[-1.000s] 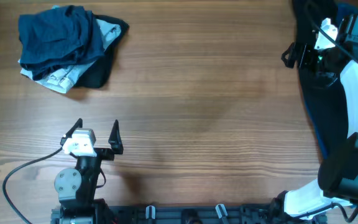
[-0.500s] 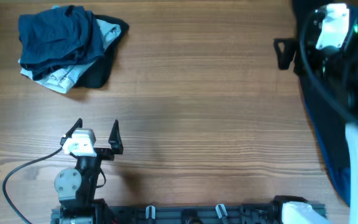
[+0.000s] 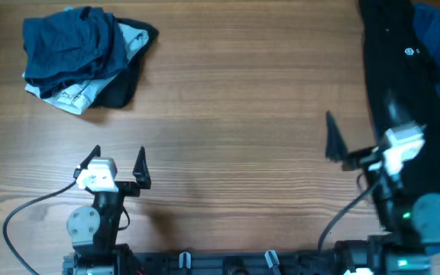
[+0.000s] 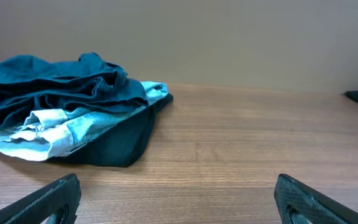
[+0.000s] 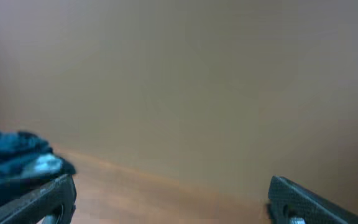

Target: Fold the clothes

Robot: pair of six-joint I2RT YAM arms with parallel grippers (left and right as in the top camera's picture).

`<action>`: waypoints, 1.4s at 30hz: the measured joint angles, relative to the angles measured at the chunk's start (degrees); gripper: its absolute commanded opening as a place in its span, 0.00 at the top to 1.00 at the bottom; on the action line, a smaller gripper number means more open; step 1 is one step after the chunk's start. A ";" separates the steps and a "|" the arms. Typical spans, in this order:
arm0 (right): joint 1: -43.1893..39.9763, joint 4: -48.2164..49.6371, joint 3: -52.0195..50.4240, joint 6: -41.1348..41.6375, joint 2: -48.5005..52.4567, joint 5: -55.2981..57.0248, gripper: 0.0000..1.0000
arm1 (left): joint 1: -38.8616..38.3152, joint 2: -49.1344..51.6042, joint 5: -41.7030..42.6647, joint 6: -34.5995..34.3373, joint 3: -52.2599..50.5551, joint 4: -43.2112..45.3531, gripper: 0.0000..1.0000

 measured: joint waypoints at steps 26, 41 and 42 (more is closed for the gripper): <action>0.00 -4.46 -24.83 5.01 -19.58 4.24 0.00 | 0.00 -0.02 0.00 0.00 -0.02 0.02 0.00; 0.00 -4.44 -24.83 5.01 -19.58 4.24 0.00 | 0.00 -0.04 0.00 0.02 -0.02 0.02 0.00; 0.00 -4.44 -24.83 5.01 -19.58 4.24 0.00 | 0.00 -0.02 0.00 0.02 -0.02 0.02 0.00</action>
